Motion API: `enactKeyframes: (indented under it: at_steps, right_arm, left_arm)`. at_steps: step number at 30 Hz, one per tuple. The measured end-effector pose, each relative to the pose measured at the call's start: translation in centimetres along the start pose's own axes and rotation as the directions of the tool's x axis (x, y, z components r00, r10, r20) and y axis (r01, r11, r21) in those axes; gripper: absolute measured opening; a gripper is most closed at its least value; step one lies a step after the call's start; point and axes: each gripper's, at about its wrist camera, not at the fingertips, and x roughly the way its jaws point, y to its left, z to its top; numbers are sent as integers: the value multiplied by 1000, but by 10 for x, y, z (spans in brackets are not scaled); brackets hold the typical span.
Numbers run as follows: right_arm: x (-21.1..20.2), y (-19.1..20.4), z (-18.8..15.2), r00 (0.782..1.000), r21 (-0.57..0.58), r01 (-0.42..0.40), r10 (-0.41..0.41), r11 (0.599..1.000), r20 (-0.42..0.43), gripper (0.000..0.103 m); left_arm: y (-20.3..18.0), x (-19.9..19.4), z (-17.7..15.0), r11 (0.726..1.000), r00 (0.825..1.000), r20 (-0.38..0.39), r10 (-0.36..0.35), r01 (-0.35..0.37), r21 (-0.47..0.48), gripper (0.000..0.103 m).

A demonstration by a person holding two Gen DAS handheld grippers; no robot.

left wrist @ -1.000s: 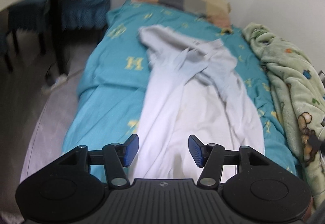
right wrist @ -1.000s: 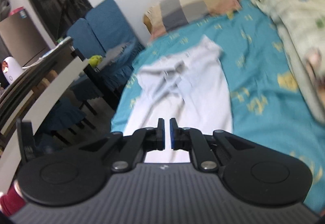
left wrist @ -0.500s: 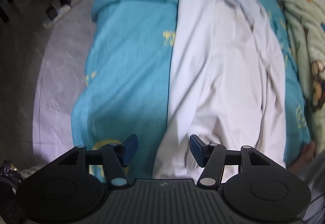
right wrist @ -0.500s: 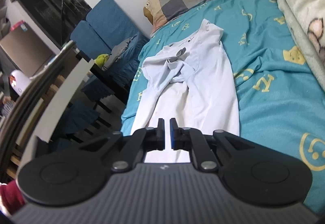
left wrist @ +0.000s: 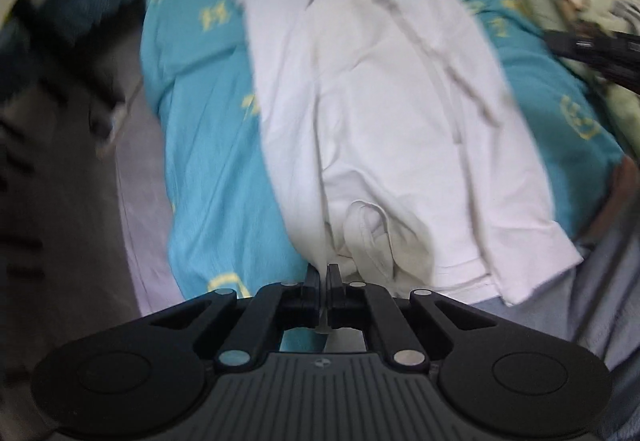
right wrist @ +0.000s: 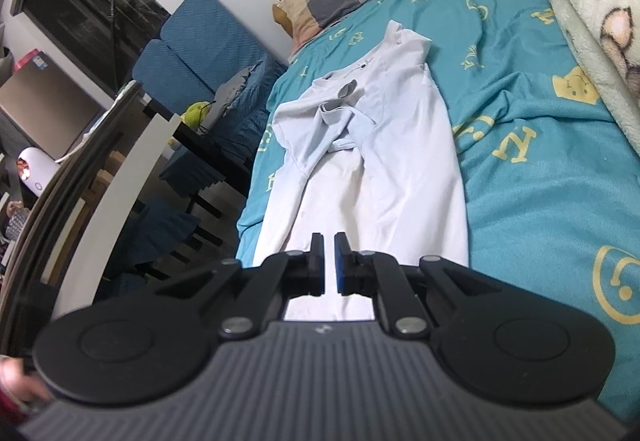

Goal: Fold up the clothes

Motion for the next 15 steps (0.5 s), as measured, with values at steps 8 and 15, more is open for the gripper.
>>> enactKeyframes:
  at_steps: [8,15]
  right_arm:
    - [2,-9,1,1000,25,18,-18,1000,-11,8]
    - [6,-21,-3,995,33,70,-67,997,-71,8]
  left_arm:
    - [-66,1,4,993,999,15,-48,46,110,4]
    - [-85,54,-5,990,992,-18,-123,124,63,19]
